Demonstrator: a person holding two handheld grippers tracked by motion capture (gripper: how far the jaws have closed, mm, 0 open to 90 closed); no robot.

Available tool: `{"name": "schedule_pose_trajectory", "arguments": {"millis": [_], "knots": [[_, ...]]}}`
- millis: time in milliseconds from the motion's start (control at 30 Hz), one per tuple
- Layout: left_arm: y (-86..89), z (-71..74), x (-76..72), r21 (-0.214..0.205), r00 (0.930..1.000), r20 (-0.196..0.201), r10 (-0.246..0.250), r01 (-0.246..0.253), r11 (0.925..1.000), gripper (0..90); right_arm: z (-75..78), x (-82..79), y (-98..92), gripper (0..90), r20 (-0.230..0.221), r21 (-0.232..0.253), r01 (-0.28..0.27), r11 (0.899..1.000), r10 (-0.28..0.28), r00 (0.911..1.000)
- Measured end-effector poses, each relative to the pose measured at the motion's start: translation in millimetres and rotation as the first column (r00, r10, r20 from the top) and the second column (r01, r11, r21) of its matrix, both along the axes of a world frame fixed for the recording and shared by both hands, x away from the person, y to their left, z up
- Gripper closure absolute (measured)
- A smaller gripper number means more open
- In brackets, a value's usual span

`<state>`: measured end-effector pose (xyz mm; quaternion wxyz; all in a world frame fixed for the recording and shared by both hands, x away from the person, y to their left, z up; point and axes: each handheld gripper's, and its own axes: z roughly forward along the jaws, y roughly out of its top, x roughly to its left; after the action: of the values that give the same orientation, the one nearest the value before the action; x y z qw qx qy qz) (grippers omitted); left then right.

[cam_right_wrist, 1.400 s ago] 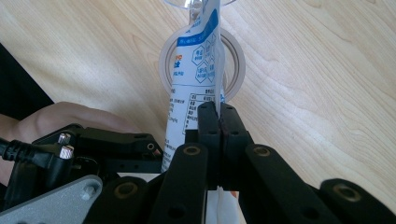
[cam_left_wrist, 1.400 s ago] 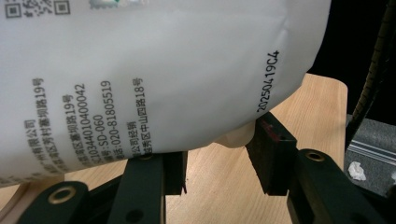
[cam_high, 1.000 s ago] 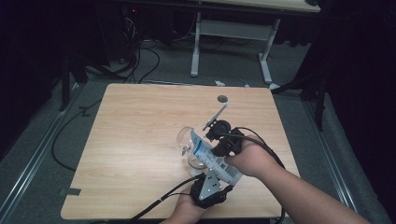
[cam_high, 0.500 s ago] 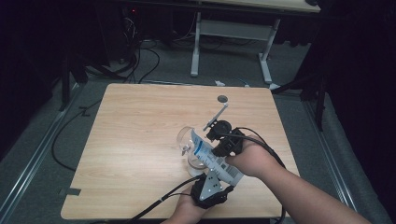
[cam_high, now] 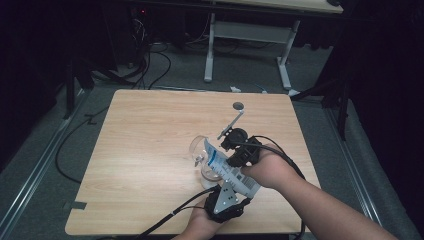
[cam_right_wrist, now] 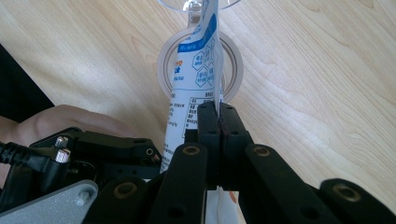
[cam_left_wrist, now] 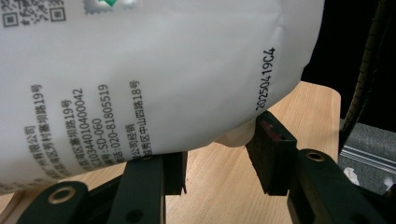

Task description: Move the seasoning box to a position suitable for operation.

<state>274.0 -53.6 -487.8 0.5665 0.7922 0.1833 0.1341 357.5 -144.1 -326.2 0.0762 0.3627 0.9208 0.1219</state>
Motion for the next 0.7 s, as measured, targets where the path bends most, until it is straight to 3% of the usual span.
{"name": "schedule_pose_trajectory", "arguments": {"millis": [700], "knots": [[1.0, 3.4, 0.1, -0.007, 1.0000, 0.008, 0.003, -0.003, 1.0000, 60.4, 3.0, 0.5, 2.6, 89.7, 0.006, 0.000, -0.006, 1.000, 0.006, 1.0000]]}}
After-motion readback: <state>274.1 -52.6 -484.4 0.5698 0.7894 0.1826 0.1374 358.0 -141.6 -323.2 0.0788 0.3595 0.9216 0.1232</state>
